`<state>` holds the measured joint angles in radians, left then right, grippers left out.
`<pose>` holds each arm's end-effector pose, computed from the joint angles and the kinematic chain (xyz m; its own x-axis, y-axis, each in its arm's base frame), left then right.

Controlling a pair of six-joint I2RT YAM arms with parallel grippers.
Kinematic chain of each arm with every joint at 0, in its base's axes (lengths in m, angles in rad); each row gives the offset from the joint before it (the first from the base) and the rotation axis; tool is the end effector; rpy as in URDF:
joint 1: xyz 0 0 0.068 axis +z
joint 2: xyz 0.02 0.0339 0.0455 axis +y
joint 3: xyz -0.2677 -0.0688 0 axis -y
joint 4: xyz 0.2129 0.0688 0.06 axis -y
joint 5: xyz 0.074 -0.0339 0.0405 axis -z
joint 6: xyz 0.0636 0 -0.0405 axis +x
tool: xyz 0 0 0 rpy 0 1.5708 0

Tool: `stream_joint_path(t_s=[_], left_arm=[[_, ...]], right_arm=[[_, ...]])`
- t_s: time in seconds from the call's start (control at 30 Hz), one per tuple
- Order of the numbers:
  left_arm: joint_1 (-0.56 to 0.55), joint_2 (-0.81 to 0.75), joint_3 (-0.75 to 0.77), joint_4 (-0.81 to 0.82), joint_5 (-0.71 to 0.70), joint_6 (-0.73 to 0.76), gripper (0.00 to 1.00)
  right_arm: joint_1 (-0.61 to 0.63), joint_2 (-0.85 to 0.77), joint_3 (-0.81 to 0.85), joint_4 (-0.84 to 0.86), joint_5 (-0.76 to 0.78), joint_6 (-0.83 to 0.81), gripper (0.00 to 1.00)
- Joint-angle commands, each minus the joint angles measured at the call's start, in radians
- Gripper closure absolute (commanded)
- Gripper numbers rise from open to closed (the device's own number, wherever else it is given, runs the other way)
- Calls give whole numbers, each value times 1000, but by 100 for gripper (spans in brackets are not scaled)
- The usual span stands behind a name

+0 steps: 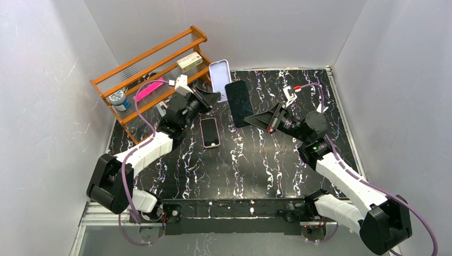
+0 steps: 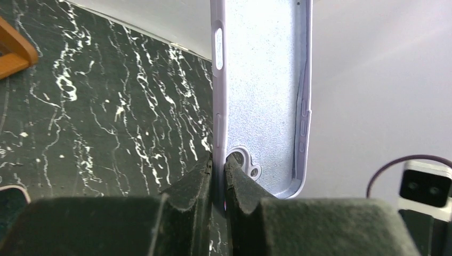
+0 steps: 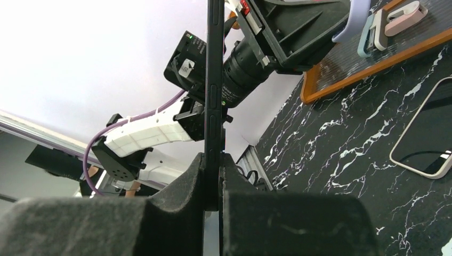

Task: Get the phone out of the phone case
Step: Remove the phone case from the phone, then place the phone case at the center of the board.

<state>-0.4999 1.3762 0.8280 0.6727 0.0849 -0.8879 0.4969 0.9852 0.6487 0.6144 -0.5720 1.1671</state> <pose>0.2761 -0.1569 0.3335 -0.3590 -0.6846 -0.6343 0.4325 0.4802 -0.7631 0.1729 0.1329 0.3579 -0.6947 0.5029 -0.5143 -0.5590 0.0726 0.8260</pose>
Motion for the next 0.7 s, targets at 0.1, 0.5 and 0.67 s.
stream_joint_path(t_s=[0.1, 0.5, 0.67], left_arm=[[-3, 32, 66, -68, -17, 91, 100], [-47, 85, 74, -414, 25, 79, 100], [-115, 156, 95, -513, -37, 48, 100]], right_arm=[[-35, -73, 30, -120, 44, -152, 99], [-188, -114, -69, -396, 200, -333, 99], [-218, -63, -127, -361, 203, -331, 99]])
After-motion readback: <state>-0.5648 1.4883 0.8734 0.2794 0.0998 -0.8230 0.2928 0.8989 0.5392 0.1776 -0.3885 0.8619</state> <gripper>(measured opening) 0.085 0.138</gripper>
